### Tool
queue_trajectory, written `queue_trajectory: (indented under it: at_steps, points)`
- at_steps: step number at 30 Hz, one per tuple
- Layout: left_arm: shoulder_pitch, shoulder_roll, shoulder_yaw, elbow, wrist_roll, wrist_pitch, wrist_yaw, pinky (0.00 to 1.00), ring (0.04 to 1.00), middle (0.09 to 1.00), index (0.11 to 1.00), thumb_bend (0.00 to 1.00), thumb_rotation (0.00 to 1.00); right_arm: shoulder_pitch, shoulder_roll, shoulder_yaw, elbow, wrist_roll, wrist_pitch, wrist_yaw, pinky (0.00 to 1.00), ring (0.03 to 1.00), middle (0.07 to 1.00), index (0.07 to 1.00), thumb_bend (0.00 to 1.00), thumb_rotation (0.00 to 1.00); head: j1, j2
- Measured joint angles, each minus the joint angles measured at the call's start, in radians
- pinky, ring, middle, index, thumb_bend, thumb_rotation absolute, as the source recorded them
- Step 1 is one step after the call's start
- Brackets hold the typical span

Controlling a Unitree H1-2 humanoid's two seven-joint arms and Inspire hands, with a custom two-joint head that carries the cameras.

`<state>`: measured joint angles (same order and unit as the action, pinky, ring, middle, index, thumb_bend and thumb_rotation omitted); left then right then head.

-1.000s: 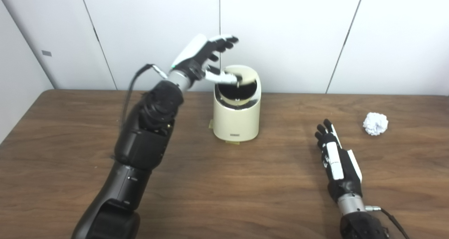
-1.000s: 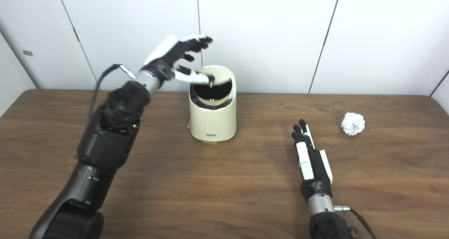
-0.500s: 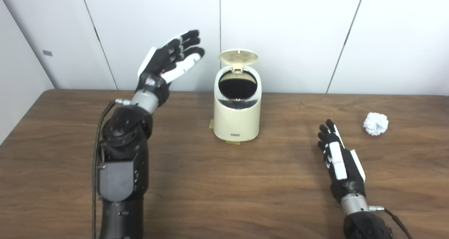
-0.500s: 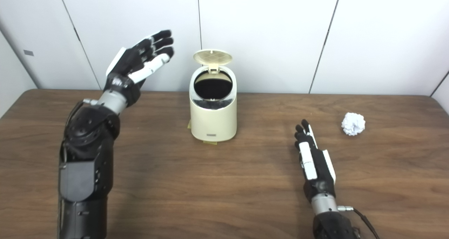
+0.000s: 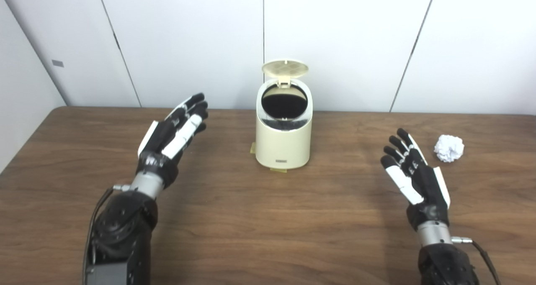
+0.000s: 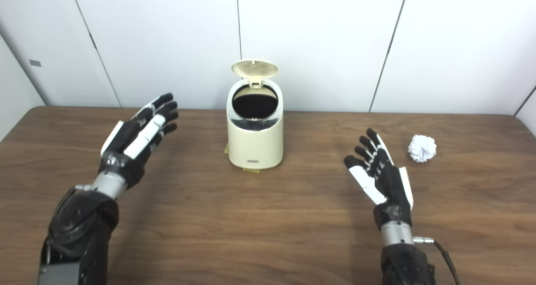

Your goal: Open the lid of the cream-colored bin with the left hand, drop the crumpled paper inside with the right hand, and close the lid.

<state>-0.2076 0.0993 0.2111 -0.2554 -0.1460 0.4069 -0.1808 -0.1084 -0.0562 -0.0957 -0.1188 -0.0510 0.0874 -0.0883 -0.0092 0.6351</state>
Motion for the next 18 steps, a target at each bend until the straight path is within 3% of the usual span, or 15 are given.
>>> queue_trajectory:
  at_steps: [6,11,15,18]
  points:
    - [0.102,-0.081,-0.012,0.0,0.001,-0.13,0.071,0.99,0.997,1.0,1.0,0.65,0.7,-0.04,-0.084,-0.045,0.032,-0.003,-0.011,0.001,0.85,0.886,0.901,0.894,0.88,0.13,-0.023,-0.02]
    - [0.15,-0.099,-0.046,0.013,0.002,-0.203,0.081,1.0,1.0,1.0,1.0,0.63,0.71,-0.063,-0.132,-0.069,0.03,-0.005,-0.007,0.003,0.85,0.9,0.909,0.895,0.91,0.13,-0.04,-0.022]
    - [0.182,-0.096,-0.052,0.043,0.004,-0.241,0.096,1.0,1.0,1.0,1.0,0.61,0.74,-0.085,-0.207,-0.051,-0.004,-0.094,0.072,0.025,0.83,0.877,0.881,0.877,0.9,0.12,-0.054,-0.023]
    - [0.205,-0.092,-0.063,0.065,0.007,-0.27,0.099,1.0,0.999,0.995,1.0,0.61,0.72,-0.119,-0.287,-0.038,-0.014,-0.18,0.153,0.042,0.82,0.858,0.865,0.86,0.92,0.17,-0.075,-0.018]
